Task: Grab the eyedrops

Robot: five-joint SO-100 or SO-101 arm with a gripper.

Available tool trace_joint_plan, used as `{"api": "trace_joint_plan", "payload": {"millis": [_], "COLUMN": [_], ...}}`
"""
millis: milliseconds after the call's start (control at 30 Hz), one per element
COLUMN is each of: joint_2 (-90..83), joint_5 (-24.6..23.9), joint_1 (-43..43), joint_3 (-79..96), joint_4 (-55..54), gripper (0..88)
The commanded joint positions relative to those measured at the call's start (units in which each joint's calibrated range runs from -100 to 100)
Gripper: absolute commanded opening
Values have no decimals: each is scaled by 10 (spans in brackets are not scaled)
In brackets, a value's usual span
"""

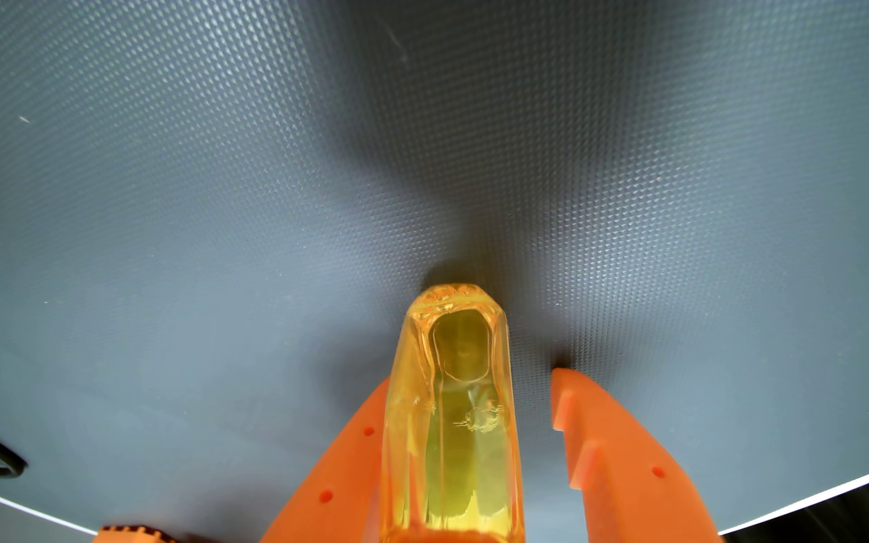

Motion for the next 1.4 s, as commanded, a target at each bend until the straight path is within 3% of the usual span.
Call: {"api": "trace_joint_plan", "payload": {"millis": [0, 433, 500, 567, 933, 1367], "joint_2": [-10, -11, -10, -10, -12, -93], "joint_5": [1, -6, -6, -6, -1, 127], "joint_1": [-2, -8, -7, -6, -5, 3], "joint_3": [-7, -7, -7, -7, -7, 11], "joint_4": [-4, -15, -15, -15, -16, 7], "gripper": [154, 149, 111, 8, 5, 5]}}
